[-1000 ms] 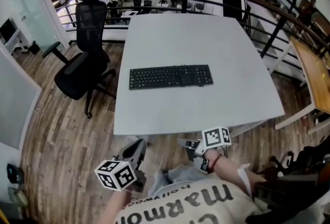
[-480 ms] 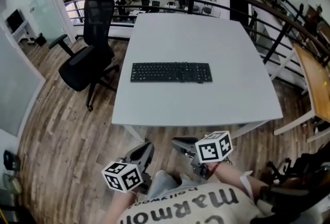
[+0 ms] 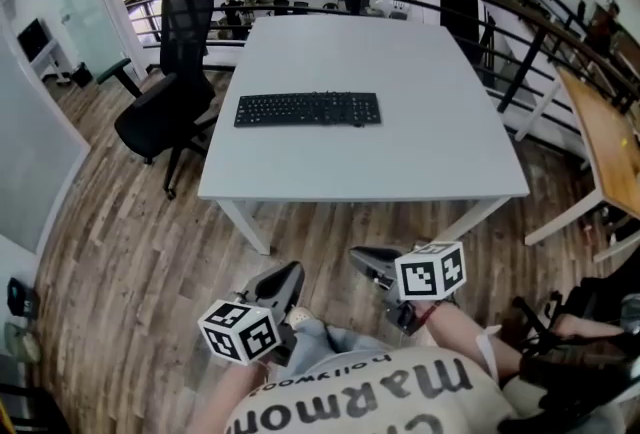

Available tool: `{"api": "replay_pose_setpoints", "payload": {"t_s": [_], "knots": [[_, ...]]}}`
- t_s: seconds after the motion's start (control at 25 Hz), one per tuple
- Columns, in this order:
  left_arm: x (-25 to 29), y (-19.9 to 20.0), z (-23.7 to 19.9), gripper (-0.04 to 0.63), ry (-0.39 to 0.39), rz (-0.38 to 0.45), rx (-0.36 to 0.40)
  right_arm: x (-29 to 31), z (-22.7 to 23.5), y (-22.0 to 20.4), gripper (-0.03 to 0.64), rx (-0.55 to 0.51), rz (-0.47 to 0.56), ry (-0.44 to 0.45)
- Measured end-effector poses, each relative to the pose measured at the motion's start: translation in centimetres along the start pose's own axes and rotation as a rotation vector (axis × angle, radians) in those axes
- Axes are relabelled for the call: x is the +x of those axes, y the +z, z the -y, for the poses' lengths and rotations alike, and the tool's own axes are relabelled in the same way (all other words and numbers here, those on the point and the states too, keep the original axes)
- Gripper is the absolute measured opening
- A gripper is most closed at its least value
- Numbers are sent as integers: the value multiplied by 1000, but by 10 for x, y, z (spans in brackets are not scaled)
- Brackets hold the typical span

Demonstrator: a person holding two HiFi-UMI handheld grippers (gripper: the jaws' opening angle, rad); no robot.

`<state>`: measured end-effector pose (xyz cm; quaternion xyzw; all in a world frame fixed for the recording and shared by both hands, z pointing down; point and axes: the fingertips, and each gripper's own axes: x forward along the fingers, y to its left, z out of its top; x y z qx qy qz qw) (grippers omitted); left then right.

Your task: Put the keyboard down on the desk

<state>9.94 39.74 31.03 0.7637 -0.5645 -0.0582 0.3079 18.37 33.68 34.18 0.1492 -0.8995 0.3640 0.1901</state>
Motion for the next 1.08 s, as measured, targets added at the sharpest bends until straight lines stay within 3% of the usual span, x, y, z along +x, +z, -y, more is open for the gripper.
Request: {"api": "replay_pose_setpoints", "payload": {"t_s": [0.24,0.48,0.8,1.08], "knots": [[-14,-9,32,3,2,25,39,-31,-6,-13,44,-90,17,-58],[-24,-12,49,3,4,41,53,-51,-16,-21,44,-77,31,-61],[-29,6,35,3,-27,9,97,-40,-18,-15,44,-68,57,-113],[-37,35,23,3,-53,-7,129,-22,-30,7,44,-133,54,-173]]}}
